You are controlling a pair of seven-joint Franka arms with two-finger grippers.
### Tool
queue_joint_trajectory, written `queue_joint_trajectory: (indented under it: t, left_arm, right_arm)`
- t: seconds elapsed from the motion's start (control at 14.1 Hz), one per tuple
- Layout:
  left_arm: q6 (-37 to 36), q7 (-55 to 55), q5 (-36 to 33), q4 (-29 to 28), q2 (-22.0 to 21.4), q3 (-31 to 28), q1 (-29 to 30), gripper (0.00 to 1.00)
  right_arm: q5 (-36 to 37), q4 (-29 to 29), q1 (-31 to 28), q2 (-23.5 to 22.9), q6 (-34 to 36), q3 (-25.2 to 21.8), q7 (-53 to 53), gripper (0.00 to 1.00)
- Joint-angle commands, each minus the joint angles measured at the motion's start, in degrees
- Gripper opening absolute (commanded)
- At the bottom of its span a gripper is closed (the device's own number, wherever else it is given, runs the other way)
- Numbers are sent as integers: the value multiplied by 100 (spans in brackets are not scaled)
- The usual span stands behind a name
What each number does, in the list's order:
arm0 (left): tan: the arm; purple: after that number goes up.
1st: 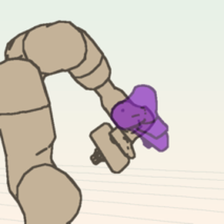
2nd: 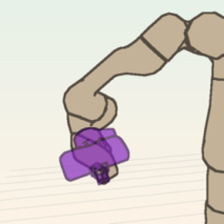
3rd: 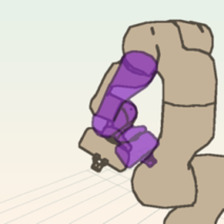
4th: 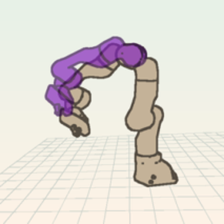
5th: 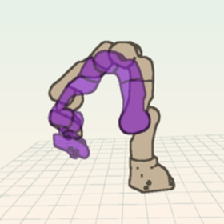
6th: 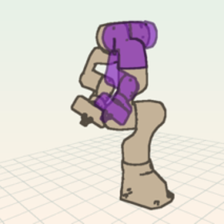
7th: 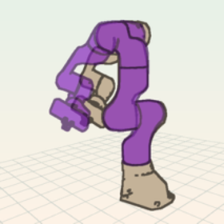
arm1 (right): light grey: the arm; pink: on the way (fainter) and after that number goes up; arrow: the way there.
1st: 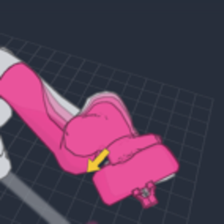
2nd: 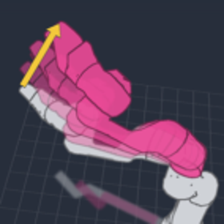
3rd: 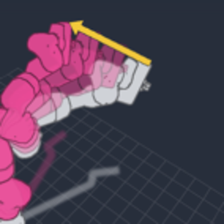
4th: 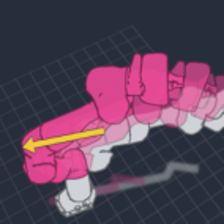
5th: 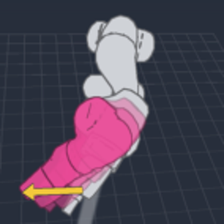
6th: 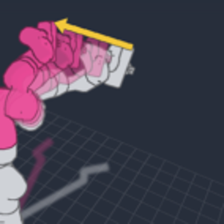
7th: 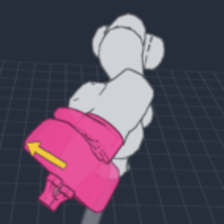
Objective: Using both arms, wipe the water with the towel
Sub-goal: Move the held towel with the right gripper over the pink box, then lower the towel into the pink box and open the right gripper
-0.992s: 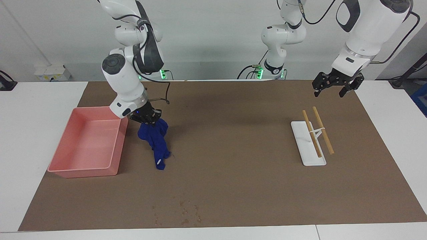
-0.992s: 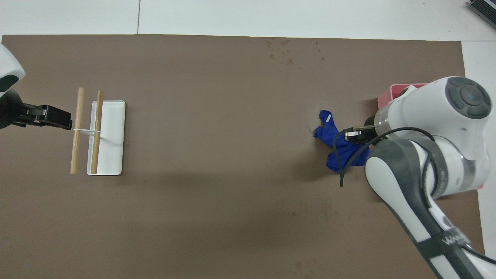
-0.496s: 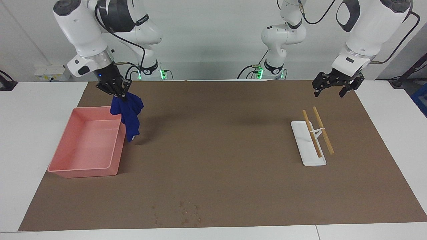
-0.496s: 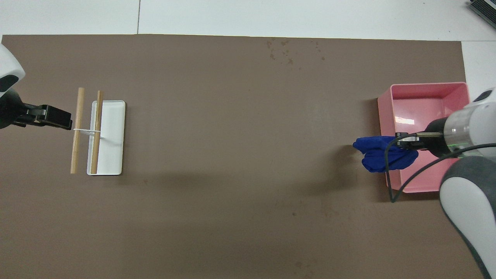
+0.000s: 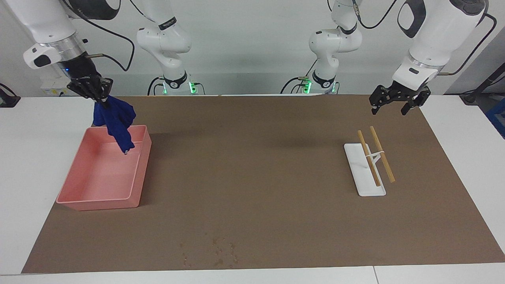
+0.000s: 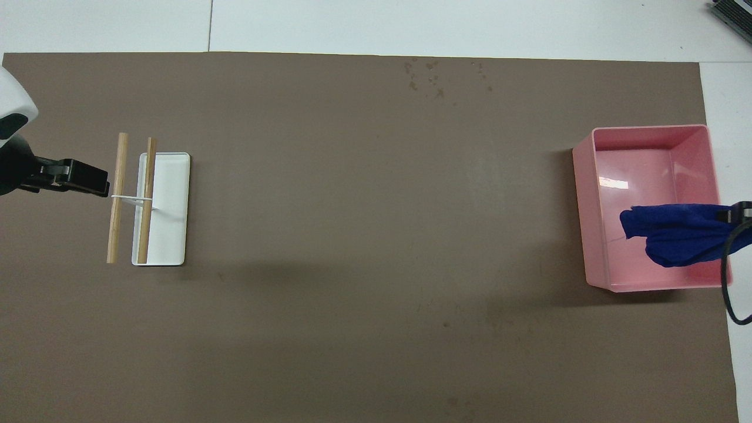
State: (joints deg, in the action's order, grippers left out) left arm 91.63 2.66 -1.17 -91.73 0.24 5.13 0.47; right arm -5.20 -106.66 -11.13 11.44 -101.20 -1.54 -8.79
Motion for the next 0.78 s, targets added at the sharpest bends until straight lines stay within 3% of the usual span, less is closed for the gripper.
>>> queue_joint_trajectory:
  t: [0.0, 0.14, 0.71]
  left_arm:
    - [-5, 24, 3, -152, -147, -47, -47, 100]
    - [-5, 24, 3, -152, -147, -47, -47, 100]
    - [-5, 24, 3, -152, -147, -47, -47, 100]
  right_arm:
    - [107, -284, -398, -36, -434, 66, -316, 0]
    - [107, -618, -443, -176, -838, 66, -299, 0]
    - [115, -1215, -311, -1565, -1814, 75, -96, 0]
